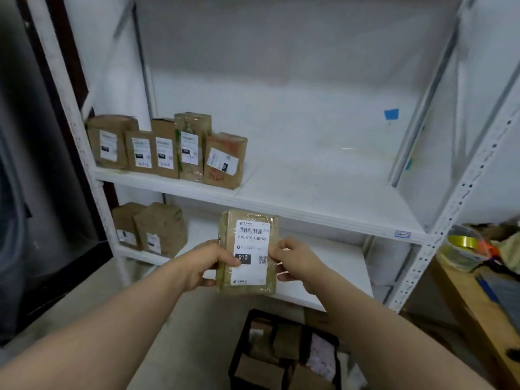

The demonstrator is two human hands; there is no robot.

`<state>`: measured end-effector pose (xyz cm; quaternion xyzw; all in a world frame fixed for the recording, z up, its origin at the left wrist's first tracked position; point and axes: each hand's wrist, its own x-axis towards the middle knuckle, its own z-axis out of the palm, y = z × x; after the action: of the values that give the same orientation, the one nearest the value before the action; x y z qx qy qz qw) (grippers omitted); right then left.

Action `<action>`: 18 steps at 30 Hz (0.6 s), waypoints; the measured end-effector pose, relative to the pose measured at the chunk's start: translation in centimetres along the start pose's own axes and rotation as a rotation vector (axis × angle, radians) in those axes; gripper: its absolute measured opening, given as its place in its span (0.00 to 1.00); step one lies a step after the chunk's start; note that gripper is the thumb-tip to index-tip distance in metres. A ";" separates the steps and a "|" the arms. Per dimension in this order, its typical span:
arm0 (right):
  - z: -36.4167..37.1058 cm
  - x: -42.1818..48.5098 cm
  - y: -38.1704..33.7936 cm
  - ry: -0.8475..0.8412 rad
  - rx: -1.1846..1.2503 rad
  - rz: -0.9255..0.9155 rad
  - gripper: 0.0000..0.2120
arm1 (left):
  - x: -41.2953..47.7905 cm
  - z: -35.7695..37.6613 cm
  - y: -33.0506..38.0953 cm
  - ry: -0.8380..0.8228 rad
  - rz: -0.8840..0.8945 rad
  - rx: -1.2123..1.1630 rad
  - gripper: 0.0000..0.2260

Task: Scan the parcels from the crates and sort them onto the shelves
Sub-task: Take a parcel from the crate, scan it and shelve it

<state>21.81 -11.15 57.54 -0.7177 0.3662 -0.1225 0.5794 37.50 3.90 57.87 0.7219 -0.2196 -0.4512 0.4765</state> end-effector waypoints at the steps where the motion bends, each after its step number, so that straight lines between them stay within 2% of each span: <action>1: 0.7 0.1 -1.2 0.008 -0.008 -0.016 0.09 | -0.4 -1.1 0.4 0.013 0.009 -0.001 0.18; 6: 2.1 0.4 -7.4 0.121 -0.001 -0.145 0.07 | -1.9 -4.6 4.5 0.098 0.131 -0.048 0.18; 9: 1.8 1.0 -11.8 0.237 0.040 -0.274 0.08 | -2.2 -6.3 9.1 0.202 0.289 -0.125 0.39; 11: 1.0 1.2 -15.4 0.330 0.060 -0.391 0.08 | -2.7 -7.1 13.1 0.216 0.416 -0.165 0.45; 18: -3.9 1.3 -27.0 0.461 0.084 -0.810 0.13 | -4.7 -8.0 27.1 0.219 0.791 -0.190 0.34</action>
<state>30.71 -13.28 83.30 -0.7330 0.1703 -0.5099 0.4167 45.10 -0.81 85.11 0.5786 -0.3855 -0.1723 0.6978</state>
